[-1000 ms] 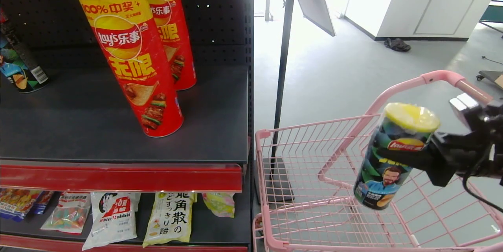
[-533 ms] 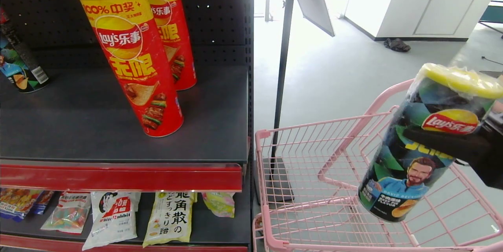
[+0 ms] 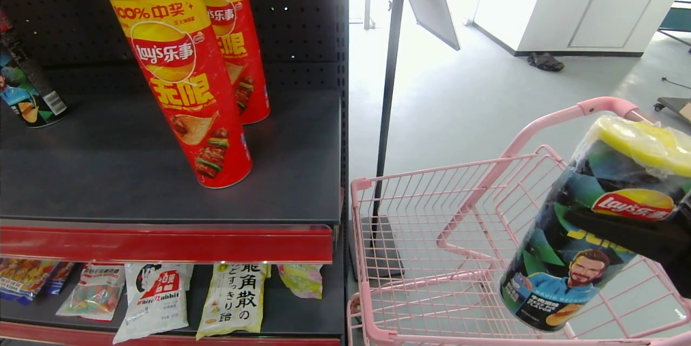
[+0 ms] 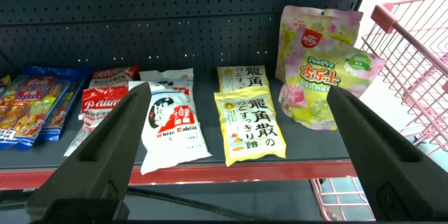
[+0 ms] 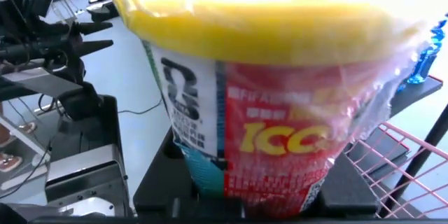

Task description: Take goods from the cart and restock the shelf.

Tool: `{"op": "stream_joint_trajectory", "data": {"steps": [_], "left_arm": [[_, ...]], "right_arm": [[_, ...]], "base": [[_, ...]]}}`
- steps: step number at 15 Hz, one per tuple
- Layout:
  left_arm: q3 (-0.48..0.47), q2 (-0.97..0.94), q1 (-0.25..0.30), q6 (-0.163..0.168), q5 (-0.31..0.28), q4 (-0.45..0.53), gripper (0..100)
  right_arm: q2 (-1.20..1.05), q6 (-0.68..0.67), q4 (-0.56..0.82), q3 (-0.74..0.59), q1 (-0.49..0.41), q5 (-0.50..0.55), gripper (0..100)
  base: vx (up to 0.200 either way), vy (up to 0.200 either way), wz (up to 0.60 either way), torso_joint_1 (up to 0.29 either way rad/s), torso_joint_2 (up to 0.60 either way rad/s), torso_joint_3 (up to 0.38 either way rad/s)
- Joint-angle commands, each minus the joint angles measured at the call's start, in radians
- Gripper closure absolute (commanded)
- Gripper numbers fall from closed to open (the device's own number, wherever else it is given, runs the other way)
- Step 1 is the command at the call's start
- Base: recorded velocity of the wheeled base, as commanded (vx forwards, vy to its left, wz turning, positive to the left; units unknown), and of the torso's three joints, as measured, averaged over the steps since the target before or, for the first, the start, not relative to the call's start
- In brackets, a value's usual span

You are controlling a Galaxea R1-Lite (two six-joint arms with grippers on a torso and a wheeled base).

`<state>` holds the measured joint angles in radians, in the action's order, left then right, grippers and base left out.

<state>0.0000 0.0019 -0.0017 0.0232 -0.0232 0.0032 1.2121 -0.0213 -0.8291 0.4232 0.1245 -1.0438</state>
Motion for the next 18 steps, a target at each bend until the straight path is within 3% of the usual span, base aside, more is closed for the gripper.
{"op": "stream_joint_trajectory", "data": {"steps": [1,14,18], "left_arm": [[0.0,0.0,0.0,0.0,0.0,0.0,0],[0.0,0.0,0.0,0.0,0.0,0.0,0],[0.0,0.0,0.0,0.0,0.0,0.0,0]], "right_arm": [[-0.011,0.001,0.001,0.003,-0.012,0.002,100],[0.007,0.035,-0.001,-0.02,-0.025,0.067,100],[0.006,0.038,-0.002,-0.017,-0.014,0.031,100]], "base": [[0.0,0.0,0.0,0.0,0.0,0.0],[0.0,0.0,0.0,0.0,0.0,0.0],[0.0,0.0,0.0,0.157,-0.41,-0.249]]}}
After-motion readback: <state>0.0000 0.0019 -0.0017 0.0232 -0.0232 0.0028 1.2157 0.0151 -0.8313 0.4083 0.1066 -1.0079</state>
